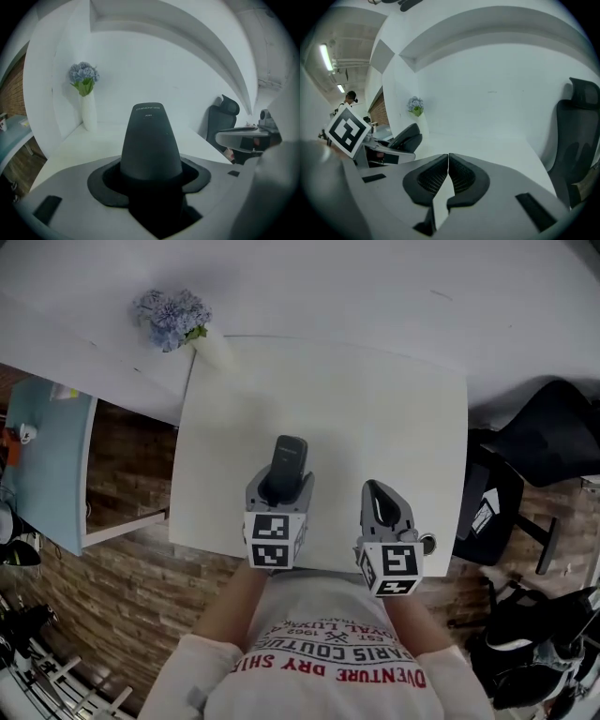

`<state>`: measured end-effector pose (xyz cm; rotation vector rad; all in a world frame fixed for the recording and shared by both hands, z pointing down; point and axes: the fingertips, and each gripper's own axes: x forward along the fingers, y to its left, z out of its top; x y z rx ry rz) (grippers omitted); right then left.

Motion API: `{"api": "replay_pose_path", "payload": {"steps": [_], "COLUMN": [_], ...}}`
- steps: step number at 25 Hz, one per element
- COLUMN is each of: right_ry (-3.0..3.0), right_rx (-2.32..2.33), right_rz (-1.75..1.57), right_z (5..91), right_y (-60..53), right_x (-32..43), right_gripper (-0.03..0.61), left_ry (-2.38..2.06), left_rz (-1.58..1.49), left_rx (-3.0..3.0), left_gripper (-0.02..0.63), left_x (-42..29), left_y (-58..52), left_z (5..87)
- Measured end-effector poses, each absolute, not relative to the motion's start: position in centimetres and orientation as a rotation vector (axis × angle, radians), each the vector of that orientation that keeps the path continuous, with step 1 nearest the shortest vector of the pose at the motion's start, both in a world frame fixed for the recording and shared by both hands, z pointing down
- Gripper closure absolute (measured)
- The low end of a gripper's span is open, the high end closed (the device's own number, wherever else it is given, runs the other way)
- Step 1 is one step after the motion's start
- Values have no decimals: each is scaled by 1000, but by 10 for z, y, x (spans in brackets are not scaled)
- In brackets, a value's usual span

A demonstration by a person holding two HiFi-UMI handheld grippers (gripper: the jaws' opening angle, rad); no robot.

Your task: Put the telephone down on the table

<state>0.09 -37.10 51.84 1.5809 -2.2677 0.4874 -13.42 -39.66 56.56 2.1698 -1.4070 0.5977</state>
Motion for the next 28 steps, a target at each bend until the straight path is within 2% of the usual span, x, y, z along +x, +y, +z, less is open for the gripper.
{"api": "replay_pose_path", "payload": {"steps": [14, 28], "right_ry": [-2253, -2236], "right_rx": [1456, 1429], "right_rz": [667, 718], "right_z": [567, 582], "right_y": [-394, -401], "right_x": [2, 2], "right_gripper": [552, 552], "left_ry": [-1285, -1223], "left_rz": [859, 1024], "left_rx": [1952, 1821], "left_gripper": [324, 324], "left_x": [-114, -111], "left_y": [-424, -422], "left_z": [663, 694]}}
